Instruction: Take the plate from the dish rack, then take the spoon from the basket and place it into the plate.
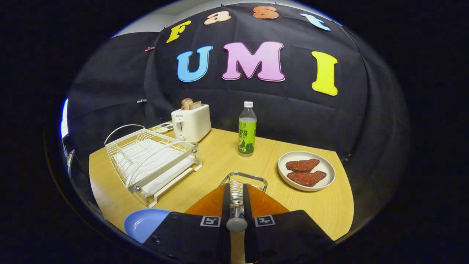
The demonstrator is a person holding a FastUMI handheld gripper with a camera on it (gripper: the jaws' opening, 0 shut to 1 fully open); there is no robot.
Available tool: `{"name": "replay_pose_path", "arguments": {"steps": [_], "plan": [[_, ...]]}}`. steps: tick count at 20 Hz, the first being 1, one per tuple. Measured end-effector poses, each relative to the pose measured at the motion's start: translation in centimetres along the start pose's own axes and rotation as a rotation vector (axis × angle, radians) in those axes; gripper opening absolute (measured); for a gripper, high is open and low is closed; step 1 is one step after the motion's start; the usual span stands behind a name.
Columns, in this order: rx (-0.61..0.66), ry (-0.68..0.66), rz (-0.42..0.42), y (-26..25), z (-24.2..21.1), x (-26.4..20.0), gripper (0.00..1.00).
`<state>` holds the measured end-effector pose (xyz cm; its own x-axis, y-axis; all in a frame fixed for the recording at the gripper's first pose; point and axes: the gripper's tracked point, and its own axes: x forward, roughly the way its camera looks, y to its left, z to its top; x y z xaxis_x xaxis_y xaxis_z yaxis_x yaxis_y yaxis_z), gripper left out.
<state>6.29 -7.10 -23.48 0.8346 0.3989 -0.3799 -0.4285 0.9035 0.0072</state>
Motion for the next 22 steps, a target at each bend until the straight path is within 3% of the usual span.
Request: {"name": "replay_pose_path", "arguments": {"steps": [7, 12, 22], "plan": [[0.051, -0.081, 0.067, 0.8, 6.1, -4.5, 0.18], [0.062, -0.111, 0.176, 4.1, 8.3, -7.9, 0.18], [0.003, 0.015, 0.365, 12.8, 0.1, -7.8, 0.18]]}}
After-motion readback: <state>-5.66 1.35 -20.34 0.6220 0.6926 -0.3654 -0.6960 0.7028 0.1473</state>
